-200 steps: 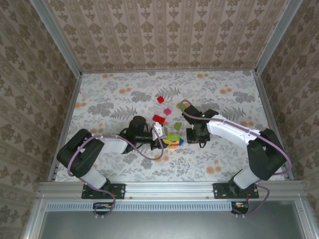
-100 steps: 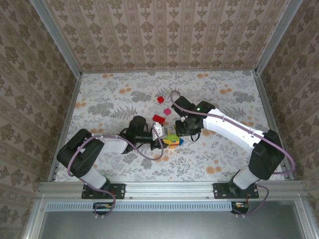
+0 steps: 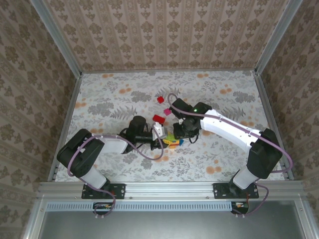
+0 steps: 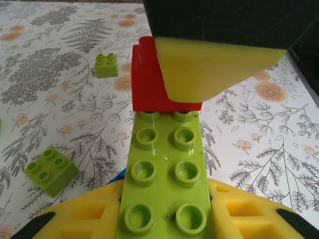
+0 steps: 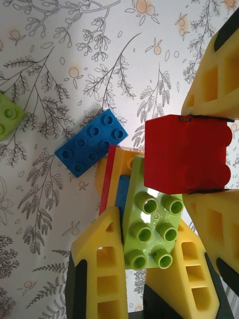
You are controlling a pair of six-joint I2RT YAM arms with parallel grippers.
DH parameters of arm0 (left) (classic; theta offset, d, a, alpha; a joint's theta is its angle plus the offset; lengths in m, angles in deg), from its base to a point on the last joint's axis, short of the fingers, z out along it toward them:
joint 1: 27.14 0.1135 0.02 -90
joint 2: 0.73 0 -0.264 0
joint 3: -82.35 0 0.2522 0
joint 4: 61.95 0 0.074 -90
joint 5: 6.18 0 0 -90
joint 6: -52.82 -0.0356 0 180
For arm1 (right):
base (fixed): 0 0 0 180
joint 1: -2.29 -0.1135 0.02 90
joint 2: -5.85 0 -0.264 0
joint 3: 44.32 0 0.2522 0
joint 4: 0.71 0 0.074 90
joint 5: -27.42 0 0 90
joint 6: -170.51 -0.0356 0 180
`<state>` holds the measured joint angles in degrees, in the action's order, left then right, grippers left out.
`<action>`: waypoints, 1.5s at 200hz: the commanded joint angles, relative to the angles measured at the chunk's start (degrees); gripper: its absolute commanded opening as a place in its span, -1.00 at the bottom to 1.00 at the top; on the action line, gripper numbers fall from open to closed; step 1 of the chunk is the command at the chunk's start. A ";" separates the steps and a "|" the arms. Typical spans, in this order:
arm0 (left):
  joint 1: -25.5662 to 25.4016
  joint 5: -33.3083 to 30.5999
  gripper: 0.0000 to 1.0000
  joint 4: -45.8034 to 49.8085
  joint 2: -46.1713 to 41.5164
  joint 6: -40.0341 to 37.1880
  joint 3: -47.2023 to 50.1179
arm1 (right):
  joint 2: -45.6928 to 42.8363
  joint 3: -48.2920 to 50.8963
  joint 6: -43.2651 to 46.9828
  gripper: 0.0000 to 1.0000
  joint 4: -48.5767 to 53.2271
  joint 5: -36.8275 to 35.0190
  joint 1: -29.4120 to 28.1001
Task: Assemble a carrot with lego
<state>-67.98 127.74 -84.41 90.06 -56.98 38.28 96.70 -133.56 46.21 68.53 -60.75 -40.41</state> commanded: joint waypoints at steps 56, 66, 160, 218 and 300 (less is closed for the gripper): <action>-0.56 0.00 -0.28 5.88 2.28 -1.73 0.51 | 3.62 -2.47 -0.50 -0.39 3.31 -0.15 -0.46; -0.55 0.01 -0.28 5.95 2.24 -1.74 0.43 | 3.85 -2.54 -0.67 -0.39 3.61 -0.07 -0.54; -0.64 0.19 -0.28 6.12 2.12 -2.09 0.42 | 8.93 -8.37 -1.53 -0.38 10.70 -1.73 -0.50; -0.61 0.27 -0.28 6.34 2.12 -2.14 0.25 | 10.56 -6.77 -5.81 -0.40 7.72 -1.95 -1.11; -0.64 0.99 -0.28 6.65 2.72 -2.61 -0.12 | 11.04 -4.43 -9.47 -0.41 6.36 -3.93 -1.79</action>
<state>-67.98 128.05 -84.15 90.34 -57.46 37.87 103.89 -140.82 38.47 75.81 -62.35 -41.54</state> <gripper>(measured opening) 0.363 0.313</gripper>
